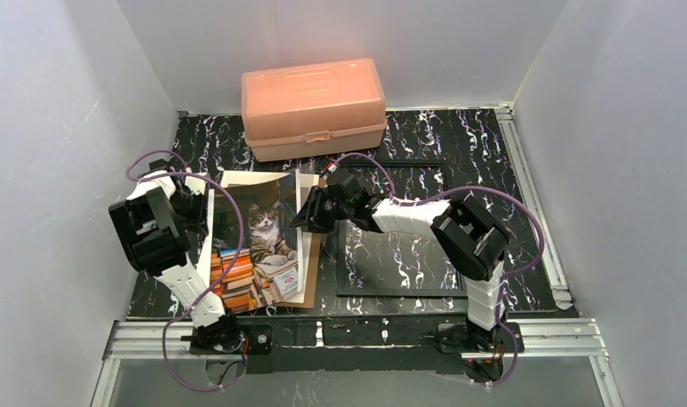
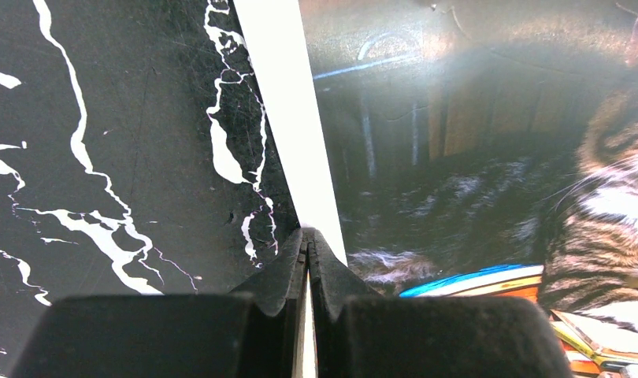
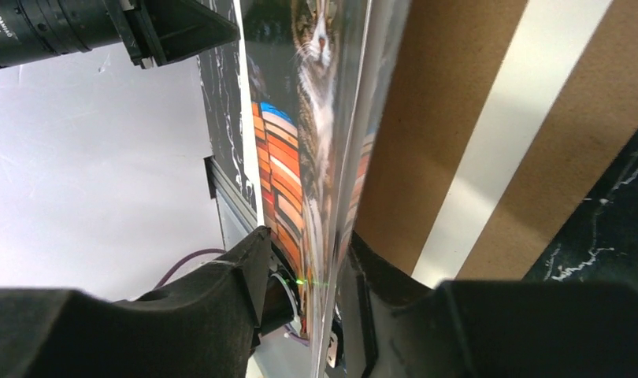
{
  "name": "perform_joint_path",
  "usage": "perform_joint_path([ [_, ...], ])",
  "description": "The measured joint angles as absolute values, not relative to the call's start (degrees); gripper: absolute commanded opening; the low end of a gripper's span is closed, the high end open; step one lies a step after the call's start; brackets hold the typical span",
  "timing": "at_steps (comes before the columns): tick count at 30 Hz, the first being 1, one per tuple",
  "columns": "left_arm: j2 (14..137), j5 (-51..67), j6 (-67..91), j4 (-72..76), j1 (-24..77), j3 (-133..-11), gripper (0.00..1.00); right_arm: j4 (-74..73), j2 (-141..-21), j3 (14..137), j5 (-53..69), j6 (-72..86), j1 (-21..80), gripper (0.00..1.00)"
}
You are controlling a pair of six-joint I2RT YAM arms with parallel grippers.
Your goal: Put the photo into the frame
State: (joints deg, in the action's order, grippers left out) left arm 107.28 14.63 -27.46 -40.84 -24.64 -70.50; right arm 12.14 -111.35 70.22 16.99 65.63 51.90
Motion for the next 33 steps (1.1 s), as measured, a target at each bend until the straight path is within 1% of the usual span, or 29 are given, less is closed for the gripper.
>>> perform_joint_path([
  [3, 107.3, 14.7, -27.4, -40.8, -24.6, -70.5, 0.0, 12.3, -111.1, 69.4, 16.9, 65.6, 51.4, 0.33],
  [5, 107.3, 15.2, -27.4, -41.0, -24.6, -70.5, 0.0, 12.3, -111.0, 68.8, 16.8, 65.6, 51.0, 0.32],
  [13, 107.5, 16.9, -27.4, -41.5, -24.6, -70.5, 0.0, 12.7, -110.1, 67.7, 16.7, 65.8, 50.2, 0.32],
  [16, 107.5, 17.0, -27.4, -41.6, -24.6, -70.5, 0.0, 12.8, -109.4, 67.4, 16.7, 65.8, 50.2, 0.33],
  [23, 107.5, 17.0, -27.2, -41.6, -24.6, -70.5, 0.0, 13.9, -107.2, 66.5, 16.7, 65.8, 49.8, 0.3],
  [27, 107.5, 17.0, -27.2, -41.6, -24.6, -70.5, 0.0, 14.1, -107.1, 66.5, 16.9, 65.8, 49.8, 0.16],
  [33, 107.5, 17.0, -27.1, -41.6, -24.6, -70.5, 0.0, 13.9, -107.1, 66.5, 16.9, 65.9, 49.6, 0.14],
])
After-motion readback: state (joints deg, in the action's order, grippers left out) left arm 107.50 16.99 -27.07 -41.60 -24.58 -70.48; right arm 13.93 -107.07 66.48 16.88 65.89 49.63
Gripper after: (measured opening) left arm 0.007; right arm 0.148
